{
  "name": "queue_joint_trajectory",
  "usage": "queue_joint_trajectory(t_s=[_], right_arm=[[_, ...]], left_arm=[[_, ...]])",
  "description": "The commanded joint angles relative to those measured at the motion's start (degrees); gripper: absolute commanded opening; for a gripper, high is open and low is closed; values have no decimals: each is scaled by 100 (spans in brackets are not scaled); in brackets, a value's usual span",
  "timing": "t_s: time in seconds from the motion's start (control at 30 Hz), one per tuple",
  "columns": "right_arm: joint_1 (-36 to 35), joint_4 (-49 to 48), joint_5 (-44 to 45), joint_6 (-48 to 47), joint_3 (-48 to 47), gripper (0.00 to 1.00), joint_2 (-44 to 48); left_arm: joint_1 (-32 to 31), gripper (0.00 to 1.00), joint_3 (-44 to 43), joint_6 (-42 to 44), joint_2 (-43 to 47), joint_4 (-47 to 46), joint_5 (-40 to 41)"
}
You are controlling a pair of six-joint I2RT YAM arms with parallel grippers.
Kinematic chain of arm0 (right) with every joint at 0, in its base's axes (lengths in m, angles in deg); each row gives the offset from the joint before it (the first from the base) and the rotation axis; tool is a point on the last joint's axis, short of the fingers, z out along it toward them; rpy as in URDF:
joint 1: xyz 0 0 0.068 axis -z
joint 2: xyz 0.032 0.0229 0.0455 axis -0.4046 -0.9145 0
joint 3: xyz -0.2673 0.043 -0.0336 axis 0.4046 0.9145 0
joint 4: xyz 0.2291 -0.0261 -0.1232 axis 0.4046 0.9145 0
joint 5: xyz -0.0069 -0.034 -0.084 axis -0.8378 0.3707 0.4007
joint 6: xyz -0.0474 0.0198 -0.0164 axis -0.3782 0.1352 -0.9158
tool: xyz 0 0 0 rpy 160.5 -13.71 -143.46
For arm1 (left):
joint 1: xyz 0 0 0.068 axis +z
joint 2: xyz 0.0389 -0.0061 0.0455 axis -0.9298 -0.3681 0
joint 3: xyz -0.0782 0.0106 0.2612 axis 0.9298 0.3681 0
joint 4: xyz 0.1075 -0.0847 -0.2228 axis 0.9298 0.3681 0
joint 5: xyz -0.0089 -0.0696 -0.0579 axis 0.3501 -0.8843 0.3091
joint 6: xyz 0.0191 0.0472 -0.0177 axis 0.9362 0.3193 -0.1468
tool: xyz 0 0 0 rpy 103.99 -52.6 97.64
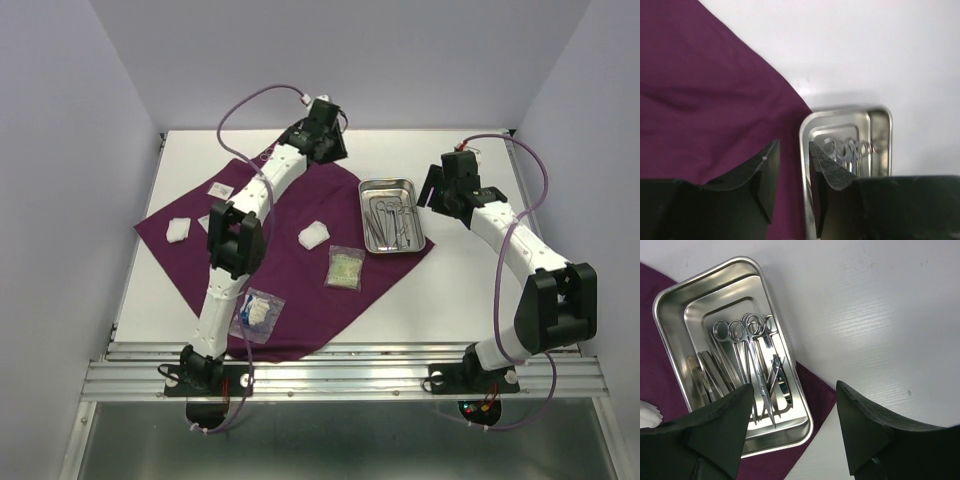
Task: Prepare the surgical pack
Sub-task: Adjust the surgical kit at the center of the board.
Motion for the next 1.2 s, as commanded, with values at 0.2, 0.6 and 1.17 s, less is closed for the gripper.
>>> queue_joint_trajectory(t_s=[0.2,0.6,1.17], right_arm=[[26,1,-191,43,-162,72,79],[26,10,-340,78,-188,72,-70],[26,19,-332,122,-232,72,-229]], left_arm=[[996,42,-852,555,-671,-428,-430],[1313,41,-1195,467,-1383,-499,-589],[1313,39,-1433,353,-2104,354,-299]])
